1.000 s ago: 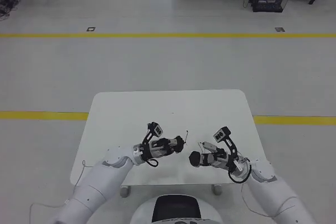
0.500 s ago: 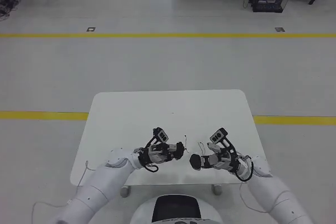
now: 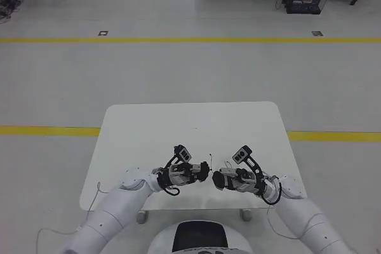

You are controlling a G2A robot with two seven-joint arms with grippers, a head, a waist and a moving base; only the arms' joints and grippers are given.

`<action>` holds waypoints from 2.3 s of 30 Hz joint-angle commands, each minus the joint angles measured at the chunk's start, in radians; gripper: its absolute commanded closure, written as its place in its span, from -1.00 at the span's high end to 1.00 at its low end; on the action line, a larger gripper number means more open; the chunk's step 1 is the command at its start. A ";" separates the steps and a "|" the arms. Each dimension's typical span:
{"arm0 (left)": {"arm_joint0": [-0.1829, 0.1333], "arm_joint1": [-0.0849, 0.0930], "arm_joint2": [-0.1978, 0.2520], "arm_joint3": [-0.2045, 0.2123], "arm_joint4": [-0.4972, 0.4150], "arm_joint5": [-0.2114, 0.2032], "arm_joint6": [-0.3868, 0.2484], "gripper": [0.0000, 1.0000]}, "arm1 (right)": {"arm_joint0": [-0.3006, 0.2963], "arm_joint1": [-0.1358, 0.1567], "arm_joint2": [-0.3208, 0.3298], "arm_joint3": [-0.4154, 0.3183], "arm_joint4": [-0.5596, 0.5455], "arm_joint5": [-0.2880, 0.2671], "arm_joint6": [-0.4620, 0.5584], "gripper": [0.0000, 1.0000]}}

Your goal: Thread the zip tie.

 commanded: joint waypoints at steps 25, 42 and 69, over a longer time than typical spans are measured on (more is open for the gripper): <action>0.000 0.000 0.000 0.000 0.000 0.000 0.000 -1.00 | 0.015 -0.018 -0.002 0.022 -0.031 0.009 -0.019 -0.86; 0.000 0.000 0.000 0.000 0.000 0.000 0.000 -1.00 | 0.015 -0.022 0.017 0.029 -0.045 0.014 -0.023 -1.00; 0.000 0.000 0.000 0.000 0.000 0.000 0.000 -1.00 | -0.010 -0.017 0.089 0.022 -0.039 0.026 -0.022 -1.00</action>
